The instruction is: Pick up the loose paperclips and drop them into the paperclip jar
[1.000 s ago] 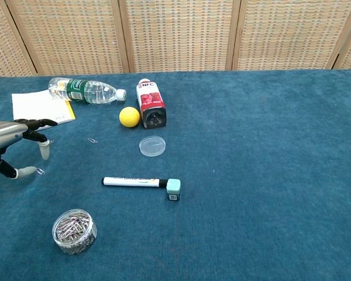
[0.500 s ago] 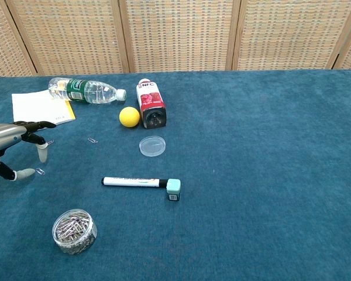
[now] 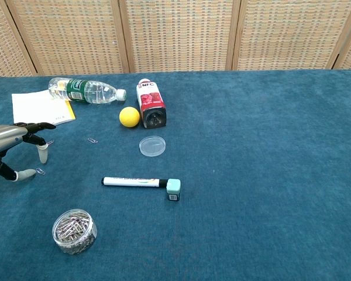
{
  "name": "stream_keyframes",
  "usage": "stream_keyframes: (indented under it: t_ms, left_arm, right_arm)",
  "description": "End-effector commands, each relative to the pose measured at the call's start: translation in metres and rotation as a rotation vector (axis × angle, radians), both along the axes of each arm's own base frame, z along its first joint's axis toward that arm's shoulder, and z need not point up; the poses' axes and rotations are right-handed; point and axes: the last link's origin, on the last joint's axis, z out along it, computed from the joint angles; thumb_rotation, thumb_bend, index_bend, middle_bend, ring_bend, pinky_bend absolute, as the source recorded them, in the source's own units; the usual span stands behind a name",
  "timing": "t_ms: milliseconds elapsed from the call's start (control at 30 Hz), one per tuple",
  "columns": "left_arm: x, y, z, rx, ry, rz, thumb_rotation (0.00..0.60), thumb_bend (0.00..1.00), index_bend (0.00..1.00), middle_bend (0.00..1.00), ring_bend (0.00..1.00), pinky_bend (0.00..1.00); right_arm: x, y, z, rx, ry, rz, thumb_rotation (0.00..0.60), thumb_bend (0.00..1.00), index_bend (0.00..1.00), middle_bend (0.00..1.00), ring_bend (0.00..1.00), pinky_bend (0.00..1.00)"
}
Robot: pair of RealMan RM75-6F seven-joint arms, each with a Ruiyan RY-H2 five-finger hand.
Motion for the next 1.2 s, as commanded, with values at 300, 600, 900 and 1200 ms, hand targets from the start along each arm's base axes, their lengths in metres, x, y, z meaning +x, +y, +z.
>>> stream_keyframes:
  t_ms: [300, 600, 900, 1200]
  left_arm:
    - [-0.0026, -0.0029, -0.0035, -0.010, 0.000, 0.004, 0.600, 0.37, 0.47, 0.00, 0.00, 0.00]
    - [-0.0020, -0.0021, -0.0068, -0.014, -0.002, 0.004, 0.600, 0.37, 0.50, 0.00, 0.00, 0.00]
    - [-0.0025, -0.0025, -0.0085, -0.015, 0.002, 0.004, 0.600, 0.38, 0.61, 0.00, 0.00, 0.00]
    - [-0.0027, -0.0024, -0.0085, -0.015, 0.004, 0.007, 0.600, 0.44, 0.63, 0.00, 0.00, 0.00]
  right_arm:
    - [0.0001, 0.0000, 0.0000, 0.001, 0.000, 0.001, 0.600, 0.00, 0.04, 0.00, 0.00, 0.00]
    - [0.0001, -0.0003, -0.0003, 0.002, 0.000, 0.000, 0.600, 0.00, 0.04, 0.00, 0.00, 0.00]
    - [0.0000, -0.0004, -0.0002, 0.002, -0.002, 0.001, 0.600, 0.00, 0.04, 0.00, 0.00, 0.00]
    - [0.0001, -0.0003, -0.0002, 0.003, -0.003, 0.002, 0.600, 0.00, 0.04, 0.00, 0.00, 0.00]
